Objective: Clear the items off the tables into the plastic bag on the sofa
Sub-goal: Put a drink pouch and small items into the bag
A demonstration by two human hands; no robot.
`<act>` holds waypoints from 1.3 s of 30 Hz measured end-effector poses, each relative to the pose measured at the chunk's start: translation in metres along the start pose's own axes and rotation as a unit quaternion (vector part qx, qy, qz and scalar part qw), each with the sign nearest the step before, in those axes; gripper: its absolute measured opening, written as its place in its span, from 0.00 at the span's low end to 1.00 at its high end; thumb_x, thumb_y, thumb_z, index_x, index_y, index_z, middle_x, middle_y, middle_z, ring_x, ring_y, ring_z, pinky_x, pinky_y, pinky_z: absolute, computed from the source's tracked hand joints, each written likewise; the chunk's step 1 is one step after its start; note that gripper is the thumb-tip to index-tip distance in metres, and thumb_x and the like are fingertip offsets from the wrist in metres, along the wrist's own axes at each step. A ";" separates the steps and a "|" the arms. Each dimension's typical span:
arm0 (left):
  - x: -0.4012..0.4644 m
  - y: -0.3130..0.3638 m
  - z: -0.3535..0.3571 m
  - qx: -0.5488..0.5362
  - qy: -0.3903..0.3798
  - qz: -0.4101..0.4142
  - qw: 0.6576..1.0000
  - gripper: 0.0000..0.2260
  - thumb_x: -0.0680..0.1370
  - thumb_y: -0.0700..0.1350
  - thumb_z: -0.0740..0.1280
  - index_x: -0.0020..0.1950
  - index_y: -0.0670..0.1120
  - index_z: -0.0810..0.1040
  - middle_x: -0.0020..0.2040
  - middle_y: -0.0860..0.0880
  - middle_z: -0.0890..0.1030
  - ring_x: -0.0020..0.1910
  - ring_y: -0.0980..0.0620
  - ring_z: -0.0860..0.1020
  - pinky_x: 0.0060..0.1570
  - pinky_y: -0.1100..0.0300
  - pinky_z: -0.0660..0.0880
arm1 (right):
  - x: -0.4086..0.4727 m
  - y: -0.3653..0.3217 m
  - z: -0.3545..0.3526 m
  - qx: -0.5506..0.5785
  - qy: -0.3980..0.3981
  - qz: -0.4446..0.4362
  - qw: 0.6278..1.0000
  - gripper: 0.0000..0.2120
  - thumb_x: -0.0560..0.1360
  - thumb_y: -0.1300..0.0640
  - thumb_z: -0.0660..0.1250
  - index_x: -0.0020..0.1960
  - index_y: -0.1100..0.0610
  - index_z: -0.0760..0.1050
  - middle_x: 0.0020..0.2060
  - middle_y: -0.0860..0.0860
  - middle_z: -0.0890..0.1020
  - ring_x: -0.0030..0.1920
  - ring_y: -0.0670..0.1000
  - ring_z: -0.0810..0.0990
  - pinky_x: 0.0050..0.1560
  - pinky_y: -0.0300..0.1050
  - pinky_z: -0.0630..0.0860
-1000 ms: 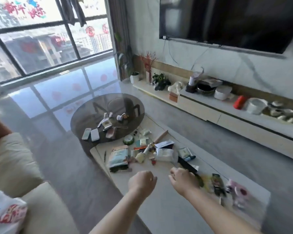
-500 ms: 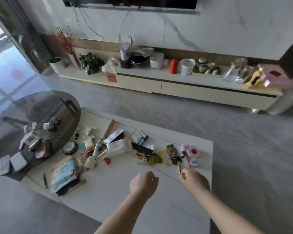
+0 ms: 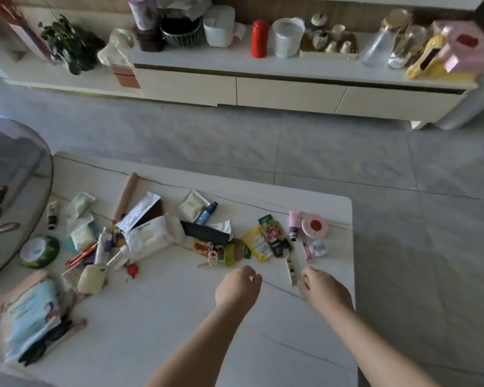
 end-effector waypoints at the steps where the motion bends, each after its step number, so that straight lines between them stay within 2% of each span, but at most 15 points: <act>1: 0.016 -0.001 0.008 0.000 -0.003 -0.002 1.000 0.14 0.77 0.55 0.58 0.58 0.55 0.77 0.56 0.52 0.80 0.53 0.49 0.78 0.44 0.61 0.71 | 0.011 0.005 0.011 0.004 -0.004 0.003 1.000 0.07 0.78 0.50 0.56 0.44 0.50 0.63 0.49 0.51 0.79 0.50 0.54 0.78 0.37 0.42 0.65; 4: 0.065 -0.004 0.037 -0.002 -0.012 0.000 1.000 0.15 0.78 0.54 0.60 0.61 0.52 0.77 0.59 0.51 0.79 0.56 0.49 0.77 0.49 0.59 0.73 | 0.046 0.021 0.050 0.010 -0.020 0.014 1.000 0.07 0.79 0.51 0.56 0.44 0.52 0.62 0.50 0.51 0.78 0.50 0.54 0.77 0.38 0.43 0.65; 8: 0.121 -0.001 0.078 -0.021 -0.025 -0.001 0.999 0.17 0.78 0.51 0.61 0.64 0.49 0.76 0.61 0.48 0.79 0.59 0.47 0.76 0.54 0.58 0.73 | 0.094 0.038 0.097 0.035 -0.030 0.042 0.998 0.08 0.79 0.52 0.57 0.51 0.56 0.69 0.50 0.53 0.77 0.51 0.55 0.77 0.40 0.44 0.68; 11: 0.153 0.003 0.100 -0.043 -0.011 -0.006 0.999 0.19 0.78 0.50 0.62 0.68 0.48 0.73 0.63 0.47 0.77 0.61 0.47 0.75 0.55 0.59 0.72 | 0.125 0.046 0.122 0.060 -0.003 0.057 0.997 0.09 0.78 0.52 0.58 0.53 0.56 0.70 0.49 0.53 0.78 0.51 0.55 0.77 0.39 0.44 0.69; 13: 0.169 0.007 0.109 -0.050 0.006 0.001 0.999 0.19 0.78 0.50 0.62 0.69 0.47 0.72 0.63 0.47 0.77 0.60 0.46 0.76 0.56 0.57 0.75 | 0.139 0.050 0.132 0.052 0.030 0.069 0.996 0.10 0.78 0.49 0.60 0.53 0.55 0.71 0.50 0.51 0.77 0.52 0.54 0.76 0.39 0.44 0.68; 15: 0.181 0.011 0.114 -0.059 0.029 0.009 0.998 0.19 0.78 0.49 0.62 0.69 0.47 0.71 0.62 0.46 0.78 0.57 0.46 0.77 0.53 0.55 0.76 | 0.147 0.053 0.139 0.040 0.066 0.077 0.994 0.11 0.77 0.49 0.61 0.56 0.54 0.70 0.52 0.51 0.76 0.54 0.53 0.75 0.38 0.43 0.67; 19: 0.196 0.015 0.115 -0.058 0.066 -0.002 0.996 0.17 0.78 0.48 0.63 0.66 0.48 0.71 0.63 0.46 0.75 0.56 0.46 0.76 0.47 0.57 0.73 | 0.153 0.056 0.146 0.055 0.084 0.064 0.993 0.10 0.77 0.57 0.58 0.58 0.56 0.70 0.57 0.53 0.75 0.53 0.55 0.77 0.35 0.43 0.67; 22: 0.198 0.021 0.106 -0.004 0.119 -0.016 0.993 0.17 0.78 0.48 0.64 0.65 0.48 0.70 0.64 0.46 0.70 0.61 0.45 0.71 0.52 0.53 0.72 | 0.154 0.059 0.134 0.096 0.115 0.038 0.988 0.10 0.75 0.60 0.58 0.56 0.57 0.70 0.65 0.54 0.68 0.52 0.56 0.77 0.35 0.43 0.66; 25: 0.199 0.034 0.100 0.086 0.173 0.031 0.981 0.20 0.77 0.47 0.62 0.70 0.52 0.66 0.68 0.46 0.66 0.66 0.44 0.64 0.62 0.51 0.67 | 0.158 0.062 0.129 0.065 0.117 0.022 0.991 0.14 0.77 0.60 0.57 0.62 0.55 0.67 0.73 0.52 0.60 0.55 0.54 0.77 0.35 0.42 0.68; 28: 0.199 0.037 0.113 0.154 0.125 0.080 0.977 0.23 0.79 0.48 0.60 0.73 0.58 0.62 0.76 0.50 0.57 0.73 0.44 0.55 0.69 0.48 0.59 | 0.156 0.067 0.141 0.023 0.084 0.037 0.996 0.17 0.78 0.59 0.55 0.66 0.56 0.63 0.76 0.48 0.54 0.54 0.55 0.79 0.35 0.41 0.66; 31: 0.189 0.023 0.131 0.187 0.067 0.105 0.974 0.24 0.80 0.48 0.58 0.75 0.60 0.57 0.78 0.52 0.51 0.76 0.45 0.50 0.71 0.47 0.57 | 0.139 0.069 0.153 0.040 0.069 0.024 0.996 0.17 0.77 0.58 0.55 0.66 0.56 0.64 0.76 0.47 0.59 0.48 0.55 0.80 0.35 0.41 0.67; 34: 0.168 0.011 0.140 0.205 0.058 0.132 0.968 0.22 0.80 0.49 0.58 0.73 0.61 0.62 0.78 0.53 0.54 0.76 0.47 0.51 0.70 0.48 0.58 | 0.124 0.072 0.155 0.088 0.062 0.014 0.994 0.17 0.77 0.58 0.57 0.66 0.53 0.65 0.63 0.49 0.74 0.47 0.54 0.79 0.37 0.43 0.69; 35: 0.162 0.008 0.143 0.201 0.054 0.134 0.969 0.21 0.79 0.49 0.59 0.72 0.61 0.64 0.77 0.53 0.55 0.75 0.47 0.52 0.70 0.48 0.59 | 0.123 0.073 0.152 0.107 0.065 0.012 0.992 0.16 0.76 0.58 0.58 0.64 0.53 0.66 0.59 0.49 0.75 0.47 0.55 0.78 0.37 0.44 0.69; 37: 0.156 0.004 0.143 0.180 0.066 0.126 0.973 0.17 0.79 0.50 0.59 0.68 0.59 0.70 0.76 0.53 0.59 0.74 0.47 0.54 0.68 0.50 0.61 | 0.125 0.075 0.147 0.130 0.082 0.016 0.988 0.14 0.76 0.58 0.61 0.62 0.55 0.69 0.59 0.50 0.72 0.47 0.56 0.78 0.35 0.44 0.68; 39: 0.158 0.006 0.135 0.162 0.115 0.109 0.974 0.16 0.79 0.53 0.61 0.66 0.56 0.71 0.74 0.51 0.61 0.72 0.47 0.56 0.68 0.50 0.61 | 0.133 0.079 0.145 0.125 0.093 0.047 0.987 0.13 0.77 0.57 0.63 0.61 0.55 0.69 0.58 0.51 0.71 0.47 0.55 0.78 0.34 0.43 0.66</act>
Point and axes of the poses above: each hand's wrist, its own x-axis towards the middle knuckle, its own z-axis out of the palm, y = z × x, the point moved 7 cm from there along x, towards the middle knuckle
